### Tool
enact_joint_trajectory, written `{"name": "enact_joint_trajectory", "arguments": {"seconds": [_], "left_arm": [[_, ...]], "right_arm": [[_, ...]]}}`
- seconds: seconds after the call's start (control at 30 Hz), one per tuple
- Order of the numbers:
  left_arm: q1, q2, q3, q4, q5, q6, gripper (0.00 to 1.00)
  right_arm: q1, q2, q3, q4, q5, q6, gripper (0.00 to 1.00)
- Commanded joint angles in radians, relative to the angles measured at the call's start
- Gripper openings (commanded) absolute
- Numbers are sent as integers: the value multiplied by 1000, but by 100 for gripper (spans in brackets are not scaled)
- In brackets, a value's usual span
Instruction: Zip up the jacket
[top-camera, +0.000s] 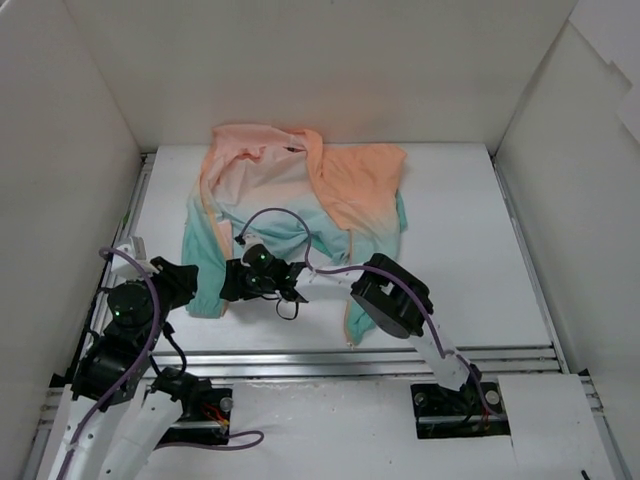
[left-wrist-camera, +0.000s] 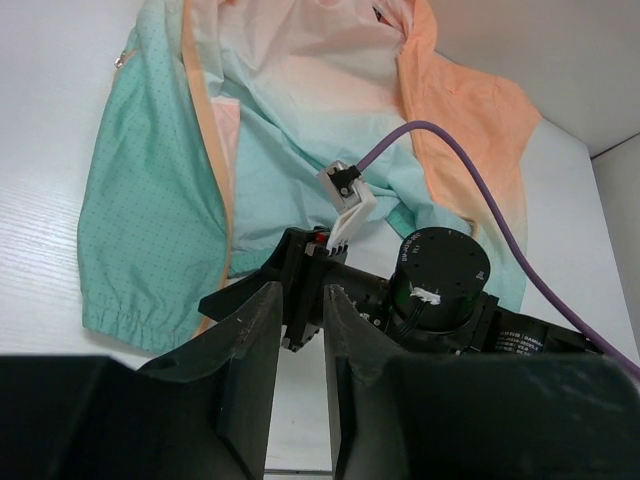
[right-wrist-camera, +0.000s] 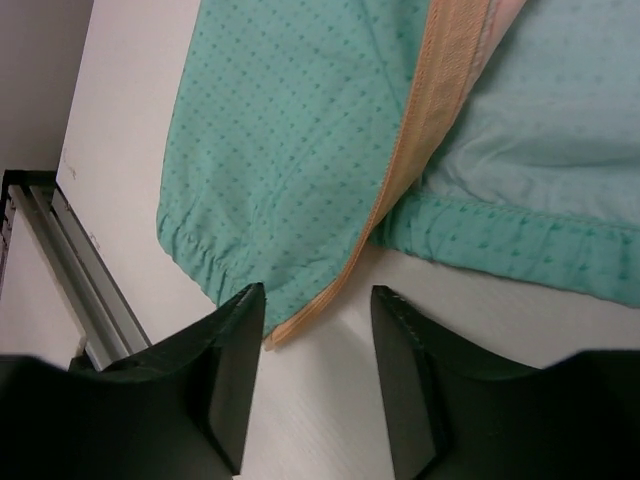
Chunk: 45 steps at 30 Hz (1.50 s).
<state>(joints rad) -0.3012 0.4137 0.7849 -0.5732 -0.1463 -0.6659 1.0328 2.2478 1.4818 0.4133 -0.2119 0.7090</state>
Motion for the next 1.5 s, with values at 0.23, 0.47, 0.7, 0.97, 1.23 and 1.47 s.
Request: {"name": "enact_joint_trajectory", "arguments": {"seconds": [0.23, 0.47, 0.7, 0.97, 1.23, 1.47], "left_arm": [[-3, 53, 1, 75, 34, 0, 19], [-3, 131, 7, 137, 129, 20, 4], [-67, 340, -44, 303, 221, 2, 2], [-321, 611, -7, 349, 48, 40, 6], [-401, 625, -65, 349, -42, 42, 13], [-444, 603, -115, 381, 8, 89, 19]], "right_arm": [[6, 24, -3, 59, -17, 72, 0], [-85, -316, -316, 95, -78, -37, 0], [-163, -615, -480, -329, -169, -315, 0], [-234, -700, -676, -249, -38, -189, 34], [-228, -676, -782, -61, -93, -43, 49], [-166, -620, -773, -40, -26, -25, 49]]}}
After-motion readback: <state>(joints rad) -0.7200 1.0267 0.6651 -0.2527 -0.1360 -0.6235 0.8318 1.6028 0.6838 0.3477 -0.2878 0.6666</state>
